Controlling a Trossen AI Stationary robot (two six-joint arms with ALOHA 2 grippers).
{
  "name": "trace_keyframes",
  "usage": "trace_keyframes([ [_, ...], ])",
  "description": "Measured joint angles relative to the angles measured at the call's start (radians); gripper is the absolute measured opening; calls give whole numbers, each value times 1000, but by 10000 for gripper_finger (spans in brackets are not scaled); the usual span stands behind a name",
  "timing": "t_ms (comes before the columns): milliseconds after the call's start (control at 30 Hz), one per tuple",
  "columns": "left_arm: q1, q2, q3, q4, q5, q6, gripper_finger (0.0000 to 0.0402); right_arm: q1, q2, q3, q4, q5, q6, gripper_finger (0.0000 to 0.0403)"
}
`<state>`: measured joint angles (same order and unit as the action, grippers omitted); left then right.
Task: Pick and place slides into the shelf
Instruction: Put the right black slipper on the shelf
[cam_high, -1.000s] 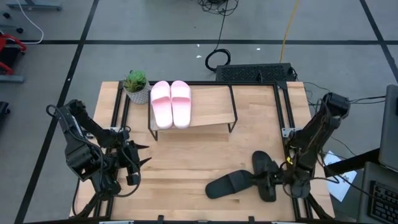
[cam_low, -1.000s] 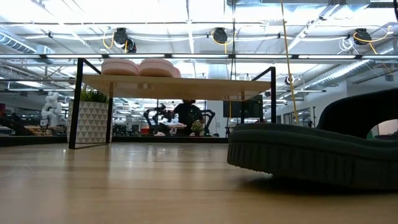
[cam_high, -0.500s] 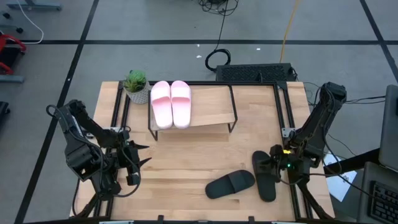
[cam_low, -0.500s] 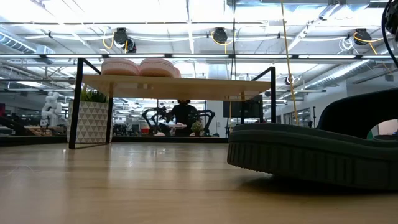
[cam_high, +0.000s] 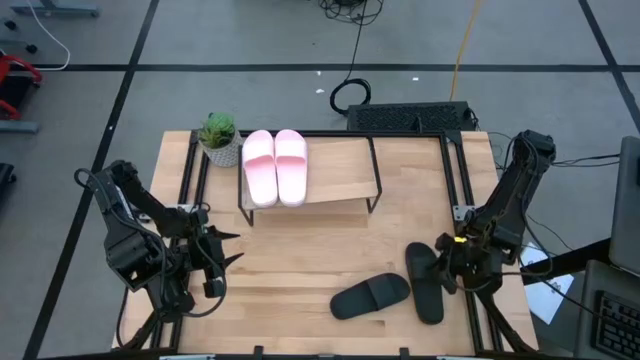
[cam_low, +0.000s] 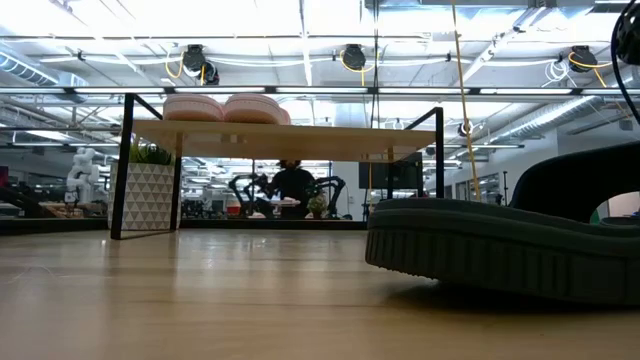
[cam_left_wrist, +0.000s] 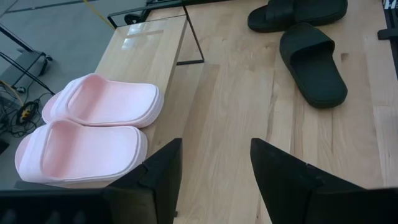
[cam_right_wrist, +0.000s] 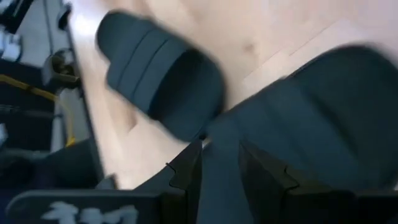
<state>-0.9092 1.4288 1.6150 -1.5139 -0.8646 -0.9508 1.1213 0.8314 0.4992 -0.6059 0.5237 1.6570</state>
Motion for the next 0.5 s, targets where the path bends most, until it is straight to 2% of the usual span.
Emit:
trace_keyframes([
  [133, 0, 0, 0, 0, 0, 1, 191, 0, 17, 0, 57, -44, -19, 94],
  [300, 2, 0, 0, 0, -1, 2, 191, 0, 35, 0, 40, -78, -30, 94],
  [500, 19, 0, 0, 0, -1, 2, 191, 0, 37, 20, 127, 53, -221, 94],
])
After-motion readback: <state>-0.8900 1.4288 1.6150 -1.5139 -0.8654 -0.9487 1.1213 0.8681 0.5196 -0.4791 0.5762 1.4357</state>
